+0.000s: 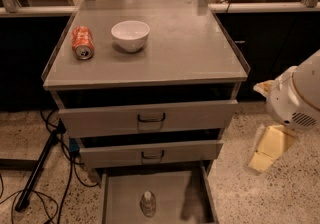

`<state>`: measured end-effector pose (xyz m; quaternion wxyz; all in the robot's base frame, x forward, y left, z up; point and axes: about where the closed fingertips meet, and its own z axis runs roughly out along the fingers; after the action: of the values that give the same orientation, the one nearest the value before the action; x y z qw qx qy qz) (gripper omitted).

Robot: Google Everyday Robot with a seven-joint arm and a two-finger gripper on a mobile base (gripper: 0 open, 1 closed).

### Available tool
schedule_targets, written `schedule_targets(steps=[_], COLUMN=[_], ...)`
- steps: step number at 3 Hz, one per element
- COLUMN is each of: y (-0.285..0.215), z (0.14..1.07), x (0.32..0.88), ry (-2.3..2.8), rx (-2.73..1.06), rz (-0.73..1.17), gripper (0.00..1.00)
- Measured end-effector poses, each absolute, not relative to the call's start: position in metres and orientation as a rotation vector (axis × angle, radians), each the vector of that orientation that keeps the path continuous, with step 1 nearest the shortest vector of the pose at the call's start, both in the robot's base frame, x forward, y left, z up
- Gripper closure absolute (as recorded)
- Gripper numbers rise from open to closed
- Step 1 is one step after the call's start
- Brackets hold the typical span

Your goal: Pick water bottle from bottom drawer and place on counter

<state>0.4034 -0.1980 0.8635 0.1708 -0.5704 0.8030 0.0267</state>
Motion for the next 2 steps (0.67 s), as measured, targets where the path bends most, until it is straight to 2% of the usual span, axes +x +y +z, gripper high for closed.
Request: schedule_targets(steps=[2], y=[-0.178], z=[0.807], x=[0.393], ry=[2.248], rx=[-1.622], rz=[0.141], gripper=[0.0])
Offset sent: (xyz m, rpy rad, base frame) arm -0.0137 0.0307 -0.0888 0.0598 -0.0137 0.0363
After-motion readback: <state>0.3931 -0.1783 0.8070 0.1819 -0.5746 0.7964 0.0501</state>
